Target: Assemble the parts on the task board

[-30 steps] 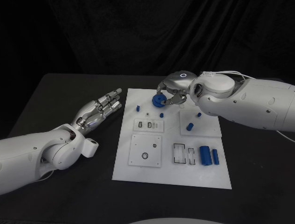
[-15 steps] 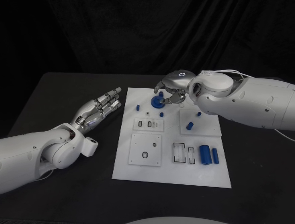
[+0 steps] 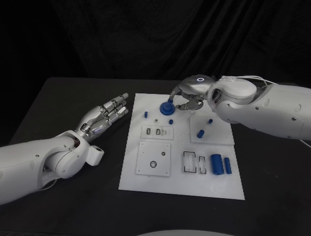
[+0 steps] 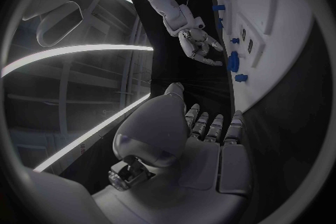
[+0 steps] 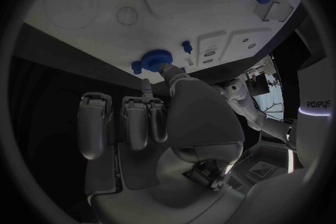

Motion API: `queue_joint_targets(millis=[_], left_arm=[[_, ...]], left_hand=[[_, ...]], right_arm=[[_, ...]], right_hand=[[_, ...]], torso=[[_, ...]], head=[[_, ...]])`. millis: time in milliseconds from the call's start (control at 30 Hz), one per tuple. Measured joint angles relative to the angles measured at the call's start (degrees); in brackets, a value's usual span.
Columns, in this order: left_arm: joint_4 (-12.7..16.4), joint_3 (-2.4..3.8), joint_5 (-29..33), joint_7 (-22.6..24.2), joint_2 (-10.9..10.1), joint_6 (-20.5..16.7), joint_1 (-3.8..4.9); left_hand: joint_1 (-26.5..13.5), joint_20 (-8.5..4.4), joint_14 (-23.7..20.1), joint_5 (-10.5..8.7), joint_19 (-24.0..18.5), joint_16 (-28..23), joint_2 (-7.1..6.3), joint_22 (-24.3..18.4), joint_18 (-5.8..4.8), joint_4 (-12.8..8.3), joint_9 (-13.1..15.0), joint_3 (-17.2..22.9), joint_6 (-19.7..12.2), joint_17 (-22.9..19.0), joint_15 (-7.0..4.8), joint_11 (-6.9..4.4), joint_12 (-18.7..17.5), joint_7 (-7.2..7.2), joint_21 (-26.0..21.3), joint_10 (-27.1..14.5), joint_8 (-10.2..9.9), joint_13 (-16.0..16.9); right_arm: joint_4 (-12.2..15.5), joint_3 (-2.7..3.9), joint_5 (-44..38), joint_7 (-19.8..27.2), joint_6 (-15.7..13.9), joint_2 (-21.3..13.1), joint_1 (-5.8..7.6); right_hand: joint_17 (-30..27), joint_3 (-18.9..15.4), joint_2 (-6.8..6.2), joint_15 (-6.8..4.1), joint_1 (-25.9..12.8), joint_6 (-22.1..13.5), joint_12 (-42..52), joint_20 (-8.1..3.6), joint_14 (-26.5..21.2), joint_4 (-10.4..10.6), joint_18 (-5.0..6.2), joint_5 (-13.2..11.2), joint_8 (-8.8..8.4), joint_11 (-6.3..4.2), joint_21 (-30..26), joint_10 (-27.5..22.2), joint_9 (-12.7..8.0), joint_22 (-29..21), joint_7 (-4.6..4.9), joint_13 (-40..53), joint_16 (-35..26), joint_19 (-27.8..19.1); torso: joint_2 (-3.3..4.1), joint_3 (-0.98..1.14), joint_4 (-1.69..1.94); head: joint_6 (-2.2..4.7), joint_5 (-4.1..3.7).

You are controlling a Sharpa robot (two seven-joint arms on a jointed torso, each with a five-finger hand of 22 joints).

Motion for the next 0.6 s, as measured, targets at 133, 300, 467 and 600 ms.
queue_joint_targets(millis=[133, 300, 467, 600], left_arm=[[0.15, 0.0, 0.0, 0.0, -0.38, 0.0, 0.0], [0.3, 0.0, 0.0, 0.0, -0.75, 0.0, 0.0], [0.38, -0.01, 0.0, 0.0, -0.81, -0.01, 0.0], [0.41, 0.0, 0.0, 0.0, -0.77, -0.01, 0.0]], left_hand=[[0.0, 0.0, 0.0, 0.0, 0.0, 0.0, 0.0, 0.0, 0.0, 0.0, 0.0, 0.0, 0.0, 0.0, 0.0, 0.0, 0.0, 0.0, 0.0, 0.0, 0.0, 0.0], [0.0, 0.0, 0.0, 0.0, 0.0, 0.0, 0.0, 0.0, 0.0, 0.0, 0.0, 0.0, 0.0, 0.0, 0.0, 0.0, 0.0, 0.0, 0.0, 0.0, 0.0, 0.0], [0.0, 0.0, 0.0, 0.0, 0.0, 0.0, 0.0, 0.0, 0.0, 0.0, 0.0, 0.0, 0.0, 0.0, 0.0, 0.0, 0.0, 0.0, 0.0, 0.0, 0.0, 0.0], [0.0, 0.0, 0.0, 0.0, 0.0, 0.0, 0.0, 0.0, 0.0, 0.0, 0.0, 0.0, 0.0, 0.0, 0.0, 0.0, 0.0, 0.0, 0.0, 0.0, 0.0, 0.0]], right_arm=[[2.59, -0.01, 0.0, 0.01, -0.95, -3.4, 0.59], [7.15, 0.04, 0.0, -0.16, -2.34, -9.66, 1.87], [10.34, -0.02, 0.0, -0.46, -3.31, -15.29, 2.19], [11.89, -0.13, 0.0, -0.72, -3.74, -18.72, 2.2]], right_hand=[[0.0, 0.21, -0.01, 0.0, -0.58, 1.78, 0.0, 0.0, 0.0, 0.27, 0.0, 0.0, 0.34, 0.0, 0.39, 0.0, -0.36, 0.0, 0.48, 0.0, 0.0, 0.0], [0.0, -0.16, -0.37, 0.0, -1.7, 3.6, 0.0, 0.0, 0.0, 1.93, 0.0, 0.0, 0.34, 0.0, 0.84, 0.0, -0.85, -0.01, 0.54, 0.0, -0.51, 0.0], [0.0, -0.51, -0.72, 0.0, -2.59, 5.66, 0.0, 0.0, 0.0, 3.52, 0.0, 0.0, 0.34, 0.0, 1.59, 0.0, -1.46, -0.01, 0.09, 0.0, -2.45, 0.0], [0.0, -0.73, -0.95, 0.0, -2.82, 5.66, 0.0, 0.0, 0.0, 3.9, 0.0, 0.0, -0.11, 0.0, 1.6, 0.0, -1.92, -0.01, 0.09, 0.0, -2.69, 0.0]], torso=[[0.0, 0.02, -0.02], [-0.04, 0.06, -0.1], [-0.1, 0.12, -0.25], [-0.12, 0.14, -0.34]], head=[[0.14, 0.22], [0.17, 0.19], [0.14, 0.14], [0.09, 0.38]])
